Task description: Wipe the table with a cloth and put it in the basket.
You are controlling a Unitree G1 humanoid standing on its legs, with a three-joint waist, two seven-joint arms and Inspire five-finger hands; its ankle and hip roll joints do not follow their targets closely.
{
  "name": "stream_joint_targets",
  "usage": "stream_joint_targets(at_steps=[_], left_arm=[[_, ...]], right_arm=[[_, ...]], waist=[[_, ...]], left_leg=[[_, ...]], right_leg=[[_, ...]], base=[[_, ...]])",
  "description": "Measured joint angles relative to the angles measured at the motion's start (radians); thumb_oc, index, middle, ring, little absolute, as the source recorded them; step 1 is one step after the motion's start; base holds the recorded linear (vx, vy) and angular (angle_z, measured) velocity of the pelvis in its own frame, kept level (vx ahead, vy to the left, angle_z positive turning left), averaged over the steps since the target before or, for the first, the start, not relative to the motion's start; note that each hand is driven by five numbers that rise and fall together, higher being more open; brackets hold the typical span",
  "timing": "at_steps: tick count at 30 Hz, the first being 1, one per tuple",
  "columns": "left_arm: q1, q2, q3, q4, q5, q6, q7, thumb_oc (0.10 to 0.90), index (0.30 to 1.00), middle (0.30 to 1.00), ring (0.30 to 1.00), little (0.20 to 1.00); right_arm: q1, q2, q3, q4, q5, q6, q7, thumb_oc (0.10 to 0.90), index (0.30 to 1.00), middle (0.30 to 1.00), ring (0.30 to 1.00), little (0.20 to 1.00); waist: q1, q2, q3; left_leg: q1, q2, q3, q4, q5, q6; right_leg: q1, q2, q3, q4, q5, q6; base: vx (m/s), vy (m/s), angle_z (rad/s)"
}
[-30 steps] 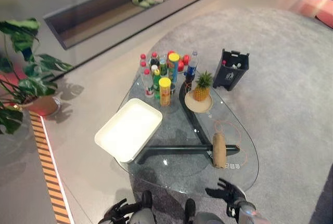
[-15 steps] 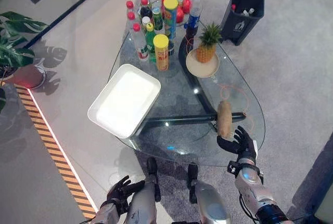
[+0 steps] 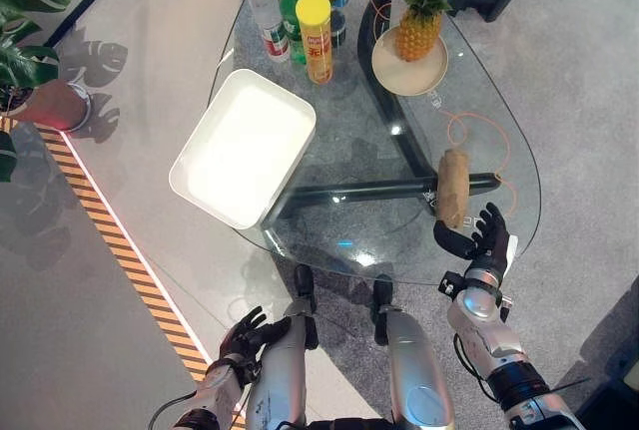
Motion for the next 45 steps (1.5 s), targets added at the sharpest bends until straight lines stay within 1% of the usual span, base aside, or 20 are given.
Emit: stream_joint_targets(at_steps=[5, 8, 12, 17, 20, 28, 30, 36, 42, 45], left_arm=[[-0.006, 0.003, -0.021, -0.051, -0.022, 0.002, 0.032, 0.8, 0.9, 0.9, 0.9, 0.9], [-0.011, 0.003, -0.023, -0.062, -0.024, 0.005, 0.042, 0.8, 0.9, 0.9, 0.9, 0.9], [-0.016, 0.007, -0.038, -0.094, -0.024, 0.023, 0.059, 0.8, 0.9, 0.9, 0.9, 0.9], [-0.035, 0.006, -0.042, -0.101, -0.025, 0.029, 0.068, 0.8, 0.9, 0.9, 0.9, 0.9], [-0.035, 0.011, -0.049, -0.134, -0.027, 0.035, 0.086, 0.8, 0.9, 0.9, 0.9, 0.9], [-0.054, 0.026, -0.08, -0.162, -0.059, 0.036, 0.103, 0.8, 0.9, 0.9, 0.9, 0.9], [-0.058, 0.027, -0.08, -0.17, -0.061, 0.037, 0.108, 0.8, 0.9, 0.9, 0.9, 0.9], [-0.068, 0.028, -0.08, -0.172, -0.062, 0.036, 0.108, 0.8, 0.9, 0.9, 0.9, 0.9], [-0.073, 0.037, -0.085, -0.204, -0.064, 0.035, 0.114, 0.8, 0.9, 0.9, 0.9, 0.9], [-0.082, 0.039, -0.089, -0.212, -0.067, 0.031, 0.12, 0.8, 0.9, 0.9, 0.9, 0.9]], right_arm=[[-0.055, -0.017, 0.003, -0.008, -0.011, 0.018, -0.032, 0.8, 0.9, 0.9, 0.9, 0.9], [-0.074, -0.017, 0.004, -0.014, -0.011, 0.021, -0.038, 0.8, 0.9, 0.9, 0.9, 0.9], [-0.097, -0.018, 0.005, -0.017, -0.011, 0.021, -0.077, 0.8, 0.9, 0.9, 0.9, 0.9], [-0.135, -0.019, 0.004, -0.016, -0.01, 0.032, -0.13, 0.8, 0.9, 0.9, 0.9, 0.9], [-0.162, -0.028, 0.004, -0.015, -0.01, 0.045, -0.15, 0.8, 0.9, 0.9, 0.9, 0.9], [-0.21, -0.053, 0.004, -0.013, -0.009, 0.058, -0.172, 0.8, 0.9, 0.9, 0.9, 0.9], [-0.227, -0.055, 0.004, -0.012, -0.009, 0.077, -0.191, 0.8, 0.9, 0.9, 0.9, 0.9], [-0.261, -0.057, 0.004, 0.009, -0.005, 0.097, -0.204, 0.8, 0.9, 0.9, 0.9, 0.9], [-0.312, -0.062, 0.004, 0.058, 0.001, 0.1, -0.213, 0.8, 0.9, 0.9, 0.9, 0.9], [-0.337, -0.068, 0.004, 0.085, 0.013, 0.116, -0.23, 0.8, 0.9, 0.9, 0.9, 0.9]], waist=[[0.003, 0.012, 0.006], [0.006, 0.016, 0.007], [0.011, 0.02, 0.008], [0.016, 0.021, 0.008], [0.02, 0.021, 0.008], [0.022, 0.021, 0.009], [0.022, 0.021, 0.009], [0.023, 0.022, 0.009], [0.025, 0.022, 0.009], [0.028, 0.026, 0.011]], left_leg=[[-0.073, -0.003, 0.0, 0.014, 0.013, 0.005], [-0.094, -0.004, -0.001, 0.013, 0.023, 0.007], [-0.123, -0.01, -0.004, 0.014, 0.032, 0.01], [-0.158, -0.02, -0.009, 0.016, 0.039, 0.01], [-0.191, -0.02, -0.01, 0.029, 0.039, 0.01], [-0.247, -0.022, -0.014, 0.04, 0.044, 0.011], [-0.265, -0.023, -0.02, 0.045, 0.047, 0.016], [-0.289, -0.025, -0.024, 0.046, 0.051, 0.015], [-0.341, -0.027, -0.026, 0.05, 0.057, 0.009], [-0.366, -0.027, -0.029, 0.061, 0.058, 0.01]], right_leg=[[-0.089, -0.006, 0.006, 0.049, -0.004, -0.006], [-0.115, -0.006, 0.006, 0.059, -0.005, -0.007], [-0.152, -0.013, 0.005, 0.082, -0.008, -0.009], [-0.198, -0.025, 0.005, 0.113, -0.017, -0.01], [-0.229, -0.026, 0.005, 0.125, -0.017, -0.01], [-0.285, -0.028, 0.005, 0.141, -0.017, -0.011], [-0.299, -0.028, 0.002, 0.145, -0.017, -0.011], [-0.325, -0.032, -0.002, 0.153, -0.017, -0.012], [-0.384, -0.036, -0.004, 0.177, -0.019, -0.016], [-0.407, -0.037, -0.005, 0.185, -0.019, -0.018]], base=[[0.0, 0.007, 0.0], [0.0, 0.0, 0.0], [0.01, 0.009, 0.05], [0.01, 0.009, 0.05], [0.0, 0.002, 0.01], [0.0, 0.0, 0.0], [0.01, 0.0, 0.02], [0.01, 0.001, 0.02], [0.01, -0.003, 0.01], [0.0, 0.0, 0.0]])
